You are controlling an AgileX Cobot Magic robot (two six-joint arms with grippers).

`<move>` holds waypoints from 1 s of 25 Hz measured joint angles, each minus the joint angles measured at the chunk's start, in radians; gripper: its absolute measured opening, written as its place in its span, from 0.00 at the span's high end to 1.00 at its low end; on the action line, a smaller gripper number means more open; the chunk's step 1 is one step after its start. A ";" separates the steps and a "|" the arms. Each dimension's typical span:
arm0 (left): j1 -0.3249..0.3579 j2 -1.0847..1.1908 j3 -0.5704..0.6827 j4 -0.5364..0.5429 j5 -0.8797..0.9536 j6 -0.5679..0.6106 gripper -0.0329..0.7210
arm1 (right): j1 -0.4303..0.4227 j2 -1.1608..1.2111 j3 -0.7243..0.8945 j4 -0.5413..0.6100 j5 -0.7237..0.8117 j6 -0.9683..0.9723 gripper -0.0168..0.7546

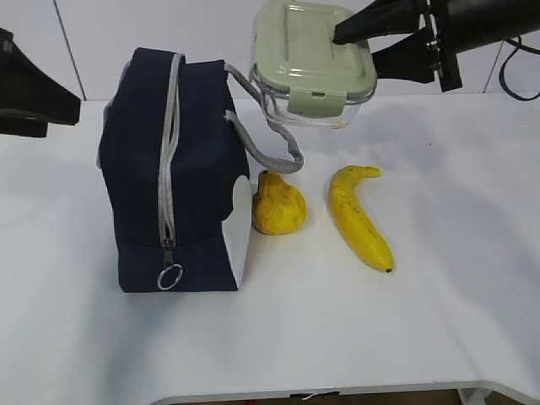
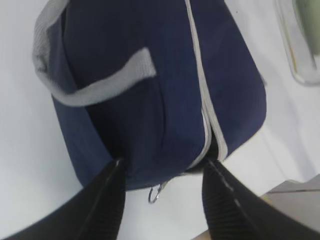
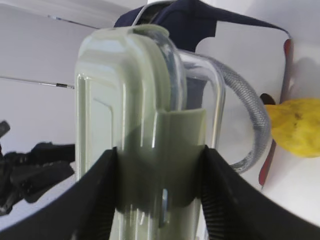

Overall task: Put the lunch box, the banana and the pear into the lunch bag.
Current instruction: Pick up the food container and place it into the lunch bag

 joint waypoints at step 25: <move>-0.036 0.294 -0.109 -0.091 0.085 0.124 0.96 | 0.155 0.000 0.000 0.067 -0.031 -0.053 0.49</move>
